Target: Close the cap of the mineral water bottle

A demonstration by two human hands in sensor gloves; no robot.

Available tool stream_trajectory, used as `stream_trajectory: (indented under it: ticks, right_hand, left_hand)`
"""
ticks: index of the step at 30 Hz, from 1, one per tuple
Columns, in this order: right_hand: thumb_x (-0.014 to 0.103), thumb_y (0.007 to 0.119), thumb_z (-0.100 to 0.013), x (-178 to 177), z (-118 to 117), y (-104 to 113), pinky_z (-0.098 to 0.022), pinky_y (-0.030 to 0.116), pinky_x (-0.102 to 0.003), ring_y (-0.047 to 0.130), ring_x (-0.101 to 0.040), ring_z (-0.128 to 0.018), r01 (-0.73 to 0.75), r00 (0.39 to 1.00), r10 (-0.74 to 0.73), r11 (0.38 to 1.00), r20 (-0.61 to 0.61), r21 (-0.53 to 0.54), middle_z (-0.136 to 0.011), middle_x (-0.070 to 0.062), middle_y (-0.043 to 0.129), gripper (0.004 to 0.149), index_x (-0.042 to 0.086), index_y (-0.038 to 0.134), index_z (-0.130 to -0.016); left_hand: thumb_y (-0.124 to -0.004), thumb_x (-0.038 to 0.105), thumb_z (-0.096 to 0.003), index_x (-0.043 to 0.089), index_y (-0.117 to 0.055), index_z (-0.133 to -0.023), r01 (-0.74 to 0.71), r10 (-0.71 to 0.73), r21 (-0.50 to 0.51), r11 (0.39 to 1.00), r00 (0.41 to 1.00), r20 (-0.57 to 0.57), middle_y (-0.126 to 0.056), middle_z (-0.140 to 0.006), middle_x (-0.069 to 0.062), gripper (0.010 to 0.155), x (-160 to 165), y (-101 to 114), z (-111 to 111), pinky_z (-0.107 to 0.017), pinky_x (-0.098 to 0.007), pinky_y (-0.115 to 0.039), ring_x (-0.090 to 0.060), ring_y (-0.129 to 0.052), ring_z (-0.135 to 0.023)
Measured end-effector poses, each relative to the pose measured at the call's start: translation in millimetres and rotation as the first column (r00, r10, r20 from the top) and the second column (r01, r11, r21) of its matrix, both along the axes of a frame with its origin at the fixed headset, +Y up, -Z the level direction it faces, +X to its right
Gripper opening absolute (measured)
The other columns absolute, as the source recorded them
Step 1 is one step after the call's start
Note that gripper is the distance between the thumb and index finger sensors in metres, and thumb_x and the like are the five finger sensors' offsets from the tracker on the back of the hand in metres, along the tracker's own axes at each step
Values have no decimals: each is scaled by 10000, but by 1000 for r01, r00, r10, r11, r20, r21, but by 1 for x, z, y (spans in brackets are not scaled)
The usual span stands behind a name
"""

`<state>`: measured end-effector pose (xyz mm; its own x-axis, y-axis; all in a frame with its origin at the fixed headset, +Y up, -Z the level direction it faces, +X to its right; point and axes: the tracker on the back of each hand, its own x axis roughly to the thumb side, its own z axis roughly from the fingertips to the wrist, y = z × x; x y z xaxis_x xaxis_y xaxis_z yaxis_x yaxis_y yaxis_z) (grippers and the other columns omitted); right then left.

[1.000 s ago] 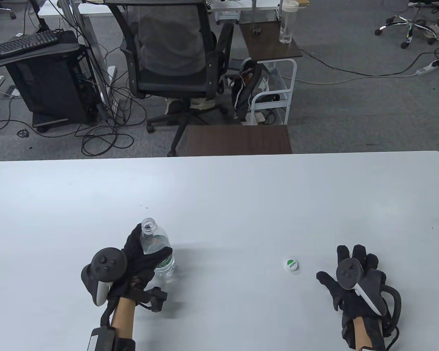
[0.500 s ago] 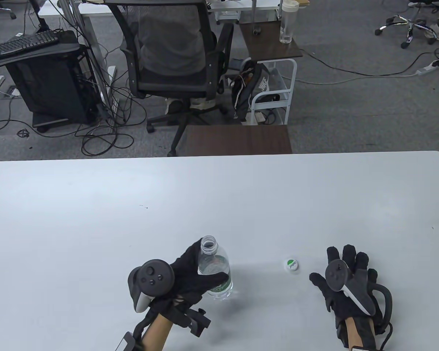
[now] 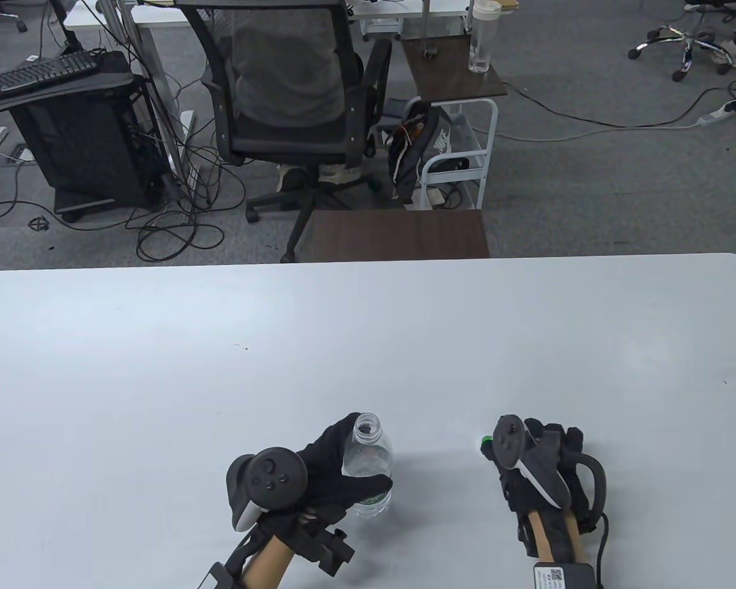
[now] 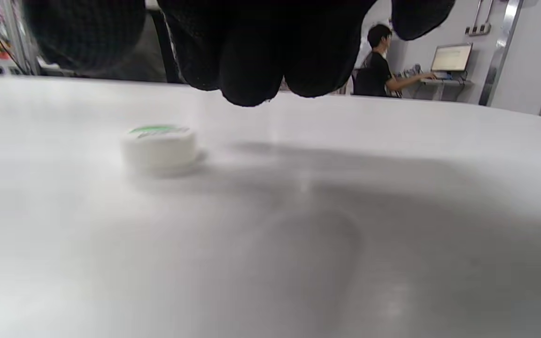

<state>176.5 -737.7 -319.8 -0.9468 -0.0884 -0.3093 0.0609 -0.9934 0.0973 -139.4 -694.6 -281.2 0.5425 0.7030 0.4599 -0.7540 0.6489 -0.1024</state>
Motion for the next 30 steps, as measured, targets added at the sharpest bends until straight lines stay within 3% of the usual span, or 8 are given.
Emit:
stream_trajectory:
  ticks: [3, 5, 10, 13, 17, 22, 25, 30]
  right_hand:
    - [704, 667, -406, -22, -10, -10, -799, 498, -591, 829, -247, -849, -132, 989, 137, 988, 50, -79, -936, 36, 835, 685, 400, 670, -1019]
    - [658, 713, -422, -30, -14, -17, -804, 508, -577, 850, -228, -833, -148, 987, 155, 979, 40, -141, -933, 34, 846, 661, 392, 659, -1025]
    - [582, 832, -427, -29, -11, -8, -801, 546, -558, 884, -213, -757, -104, 995, 102, 990, -21, -95, -899, 9, 873, 559, 383, 745, -942]
    - [597, 830, -415, -30, -1, 28, -806, 532, -573, 866, -216, -755, 95, 994, -92, 994, -61, 61, -916, 7, 841, 583, 389, 723, -948]
    - [592, 820, -434, -48, 26, 98, -829, 495, -584, 835, -210, -799, 334, 936, -298, 919, -187, 211, -960, 18, 802, 570, 420, 703, -965]
    - [601, 821, -456, -81, 78, 168, -858, 462, -590, 829, -187, -826, 553, 804, -436, 798, -405, 239, -995, 39, 794, 564, 451, 696, -984]
    - [602, 824, -464, -100, 95, 182, -873, 439, -590, 817, -171, -855, 560, 781, -419, 799, -464, 221, -1020, 57, 777, 562, 470, 687, -992]
    - [584, 830, -469, -115, 99, 178, -875, 425, -603, 805, -166, -893, 546, 771, -385, 809, -507, 216, -1052, 73, 759, 558, 479, 683, -997]
  left_hand:
    - [-953, 610, -428, 135, -544, -1101, -34, 34, -8, 999, 999, 7, -727, -1015, -182, 918, -3, 1, 3, -645, -621, -684, -450, -908, -848]
    - [-950, 615, -429, 132, -545, -1101, -47, 47, -9, 999, 999, 16, -730, -1012, -183, 921, -5, 2, 4, -644, -619, -687, -447, -912, -844]
    - [-950, 614, -429, 132, -545, -1101, -76, 76, 5, 997, 997, 12, -729, -1013, -181, 920, -9, 7, 6, -643, -619, -687, -446, -911, -844]
    - [-951, 613, -430, 134, -544, -1102, -82, 82, 0, 997, 997, 16, -729, -1013, -179, 920, -9, 8, 6, -645, -618, -686, -443, -913, -843]
    - [-953, 608, -431, 139, -543, -1103, -68, 68, 6, 998, 997, 23, -727, -1015, -180, 917, -8, 8, 8, -644, -623, -681, -445, -910, -844]
    - [-952, 612, -432, 142, -545, -1105, -76, 75, 5, 997, 997, 36, -731, -1013, -179, 916, -9, 11, 17, -643, -621, -682, -444, -911, -841]
    - [-953, 611, -430, 144, -546, -1106, -50, 49, 5, 999, 998, 47, -732, -1014, -178, 916, -6, 9, 19, -643, -622, -681, -443, -912, -841]
    - [-956, 608, -428, 150, -542, -1107, -13, 13, 8, 1000, 998, 59, -731, -1016, -175, 918, -1, 6, 20, -645, -623, -679, -442, -909, -846]
